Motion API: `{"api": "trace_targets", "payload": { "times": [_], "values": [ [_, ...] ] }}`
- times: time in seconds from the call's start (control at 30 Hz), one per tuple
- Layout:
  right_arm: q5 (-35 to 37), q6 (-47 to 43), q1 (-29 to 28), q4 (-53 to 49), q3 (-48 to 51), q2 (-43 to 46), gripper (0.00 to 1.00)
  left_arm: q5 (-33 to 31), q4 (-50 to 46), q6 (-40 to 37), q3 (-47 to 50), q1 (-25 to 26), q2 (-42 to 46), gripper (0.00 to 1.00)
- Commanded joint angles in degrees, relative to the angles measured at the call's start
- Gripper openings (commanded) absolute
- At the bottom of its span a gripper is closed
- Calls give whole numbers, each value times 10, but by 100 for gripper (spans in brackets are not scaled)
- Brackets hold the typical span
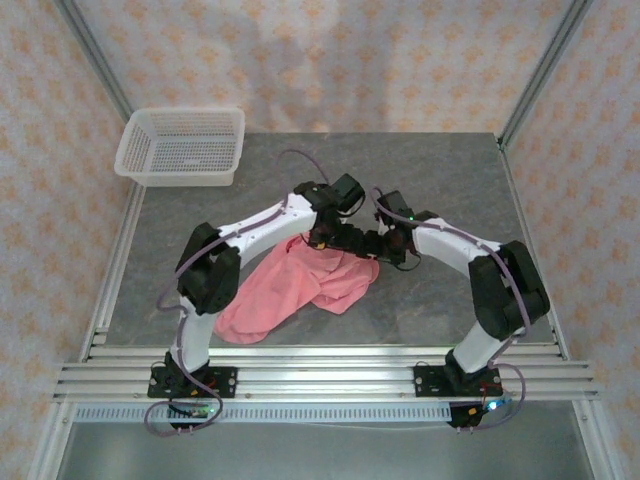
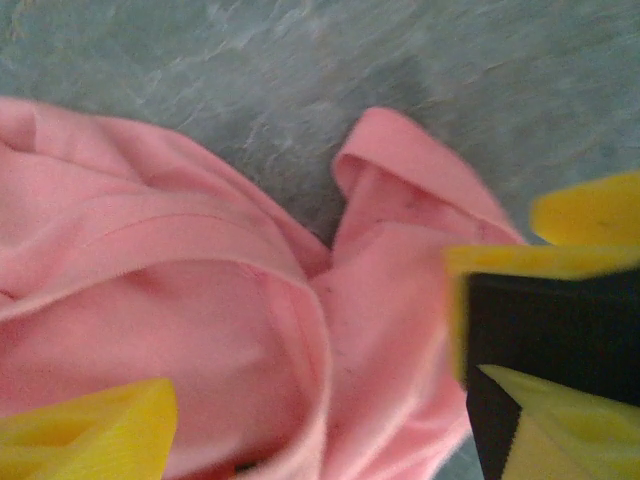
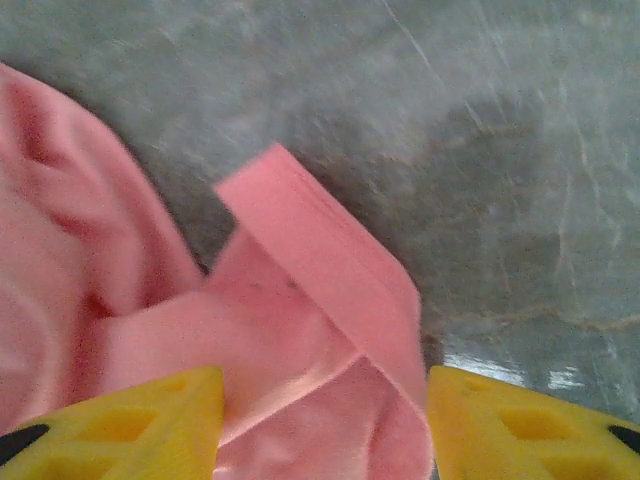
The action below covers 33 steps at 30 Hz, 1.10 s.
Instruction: Fold the inside-out t-shirt
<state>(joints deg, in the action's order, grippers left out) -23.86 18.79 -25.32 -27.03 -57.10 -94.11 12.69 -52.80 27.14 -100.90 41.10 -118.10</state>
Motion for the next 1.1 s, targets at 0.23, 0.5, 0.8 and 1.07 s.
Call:
{"api": "trace_targets", "payload": {
  "times": [0.23, 0.5, 0.8, 1.07],
  "values": [
    [-26, 39, -4, 28, 28, -3, 35, -54, -8, 46, -1, -21, -31, 49],
    [26, 33, -2, 24, 35, 32, 0, -42, 17, 61, -5, -43, 44, 0],
    [178, 31, 42, 45, 178, 255, 0, 93, 73, 47, -35, -141, 272, 0],
    [180, 31, 41, 2, 248, 337, 10, 9, 25, 10, 210, -143, 453, 0]
  ]
}}
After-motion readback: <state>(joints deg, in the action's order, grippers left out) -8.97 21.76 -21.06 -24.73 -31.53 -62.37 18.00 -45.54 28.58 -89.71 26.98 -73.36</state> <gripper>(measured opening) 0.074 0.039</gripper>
